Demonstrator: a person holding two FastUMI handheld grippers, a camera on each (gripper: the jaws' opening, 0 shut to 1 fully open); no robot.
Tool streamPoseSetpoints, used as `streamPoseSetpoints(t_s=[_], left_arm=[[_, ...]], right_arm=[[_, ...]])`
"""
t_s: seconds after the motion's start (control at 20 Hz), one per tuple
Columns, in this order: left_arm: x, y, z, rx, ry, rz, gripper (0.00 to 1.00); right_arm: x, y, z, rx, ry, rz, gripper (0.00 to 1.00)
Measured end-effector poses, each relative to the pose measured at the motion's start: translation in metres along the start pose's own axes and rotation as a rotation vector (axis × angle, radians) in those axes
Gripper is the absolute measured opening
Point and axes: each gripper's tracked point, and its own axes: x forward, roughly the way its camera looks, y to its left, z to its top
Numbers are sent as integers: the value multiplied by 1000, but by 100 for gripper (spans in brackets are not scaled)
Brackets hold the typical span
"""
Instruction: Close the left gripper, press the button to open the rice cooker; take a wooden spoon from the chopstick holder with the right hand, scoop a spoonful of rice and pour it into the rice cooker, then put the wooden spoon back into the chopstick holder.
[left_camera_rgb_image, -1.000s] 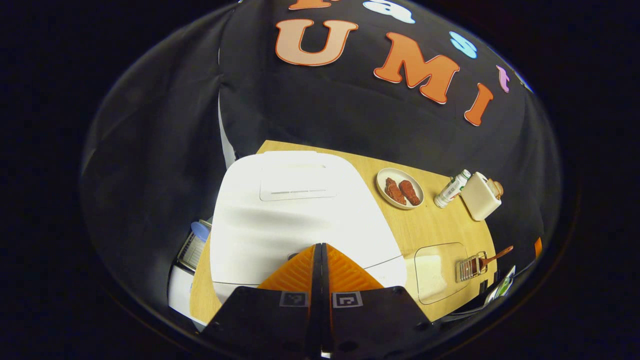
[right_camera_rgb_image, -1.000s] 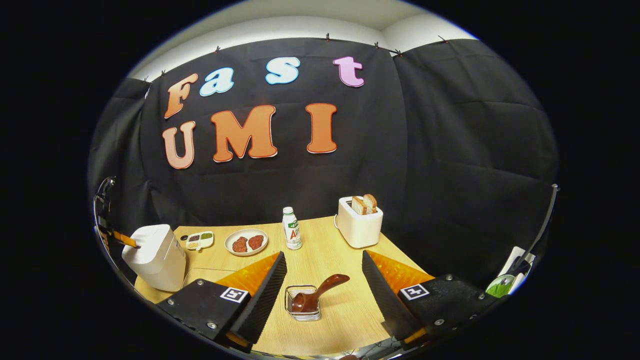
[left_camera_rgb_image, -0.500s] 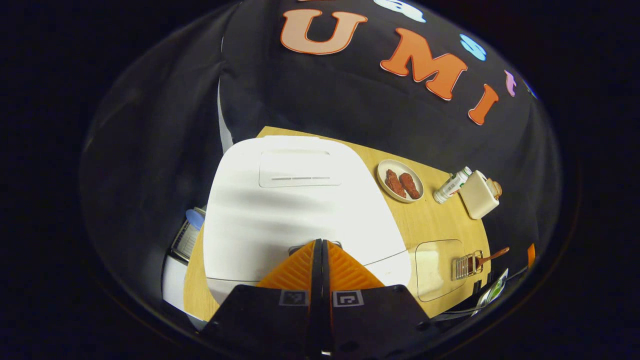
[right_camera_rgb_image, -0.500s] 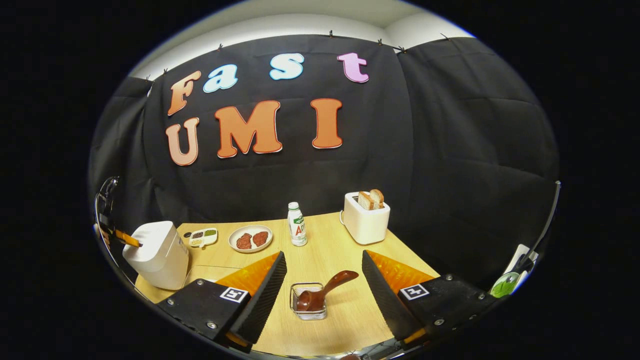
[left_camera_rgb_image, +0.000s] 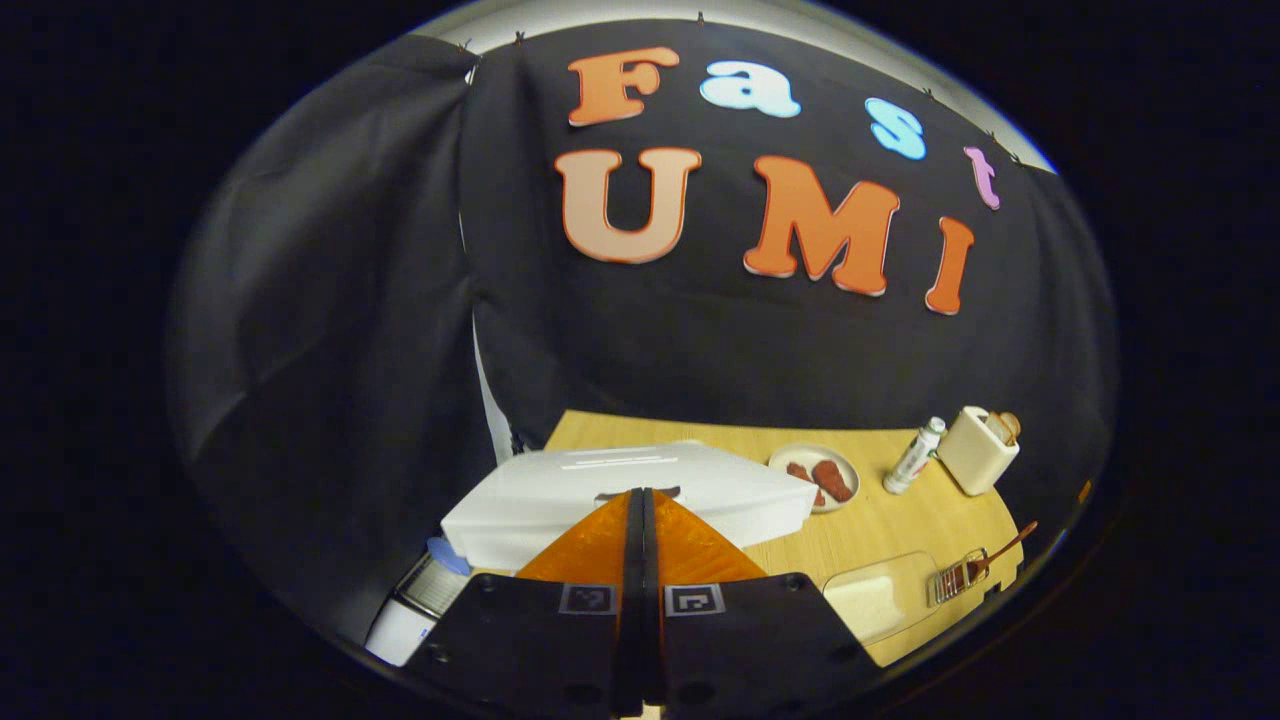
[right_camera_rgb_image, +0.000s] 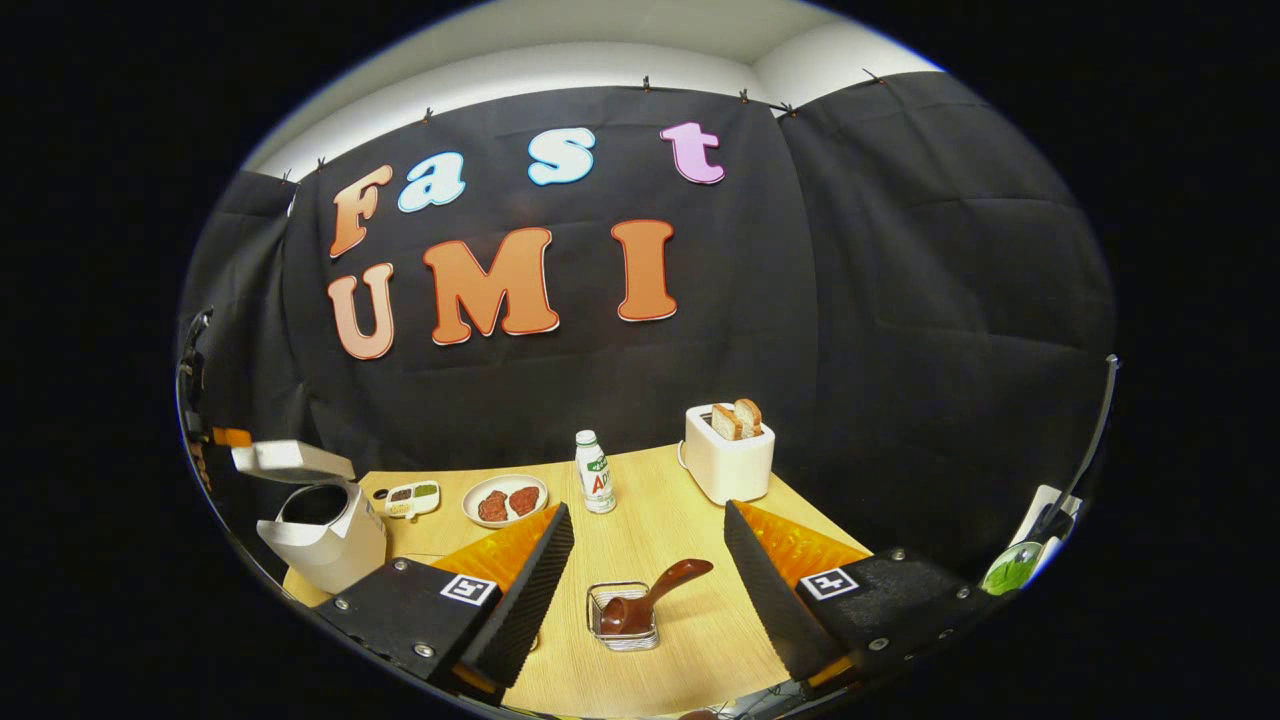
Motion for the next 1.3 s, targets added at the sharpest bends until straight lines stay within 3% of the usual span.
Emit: streamPoseSetpoints(t_s=[0.2, 0.3, 0.85, 0.9, 0.95, 1.05, 1.1, 1.25, 1.3], left_arm=[[-51, -4, 49, -12, -204, 26, 4], [-72, -8, 53, -24, -259, 29, 4], [-118, 8, 17, -120, -245, 15, 7], [-120, 10, 16, -122, -250, 22, 11], [-123, 12, 15, -123, -256, 25, 37], [-129, 17, 13, -110, -266, 46, 36], [-134, 18, 15, -110, -274, 43, 29], [-142, 14, 13, -122, -276, 28, 99], [-144, 17, 15, -120, -286, 39, 99]], right_arm=[[-2, -2, 3, -10, -5, -7, 95], [-3, -2, 3, -9, -1, -7, 95], [-1, -10, -2, 11, 0, -31, 95], [2, -11, -6, 25, 2, -33, 95], [6, -14, -10, 42, 7, -37, 95], [13, -19, -18, 89, 16, -41, 95], [18, -21, -23, 106, 21, -43, 95], [36, -29, -43, 138, 49, -49, 95], [42, -30, -50, 157, 59, -45, 95]])
